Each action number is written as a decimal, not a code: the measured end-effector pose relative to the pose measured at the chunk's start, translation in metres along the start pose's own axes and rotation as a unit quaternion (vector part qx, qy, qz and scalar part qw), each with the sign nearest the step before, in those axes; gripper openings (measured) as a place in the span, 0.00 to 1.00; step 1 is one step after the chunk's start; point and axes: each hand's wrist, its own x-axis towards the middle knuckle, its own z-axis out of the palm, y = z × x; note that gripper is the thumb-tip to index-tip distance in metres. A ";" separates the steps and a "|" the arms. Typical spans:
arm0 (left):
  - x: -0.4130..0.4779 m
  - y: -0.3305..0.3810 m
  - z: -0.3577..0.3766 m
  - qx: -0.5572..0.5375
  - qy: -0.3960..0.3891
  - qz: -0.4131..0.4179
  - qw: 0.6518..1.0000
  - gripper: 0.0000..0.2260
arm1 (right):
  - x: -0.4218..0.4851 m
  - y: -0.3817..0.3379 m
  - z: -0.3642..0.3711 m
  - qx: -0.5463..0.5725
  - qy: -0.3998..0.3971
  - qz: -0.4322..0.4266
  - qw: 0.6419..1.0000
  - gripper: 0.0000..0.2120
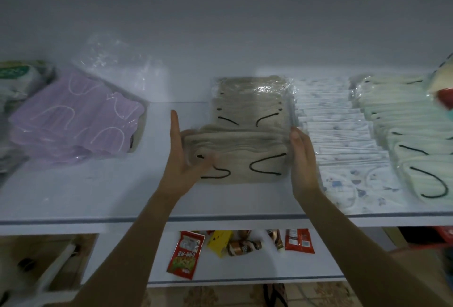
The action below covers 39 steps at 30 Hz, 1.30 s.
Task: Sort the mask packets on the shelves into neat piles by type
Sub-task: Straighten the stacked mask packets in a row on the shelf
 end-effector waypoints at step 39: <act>0.021 -0.004 0.018 0.055 0.086 -0.126 0.987 0.41 | 0.003 -0.015 -0.025 -0.163 -0.124 0.028 0.978 0.46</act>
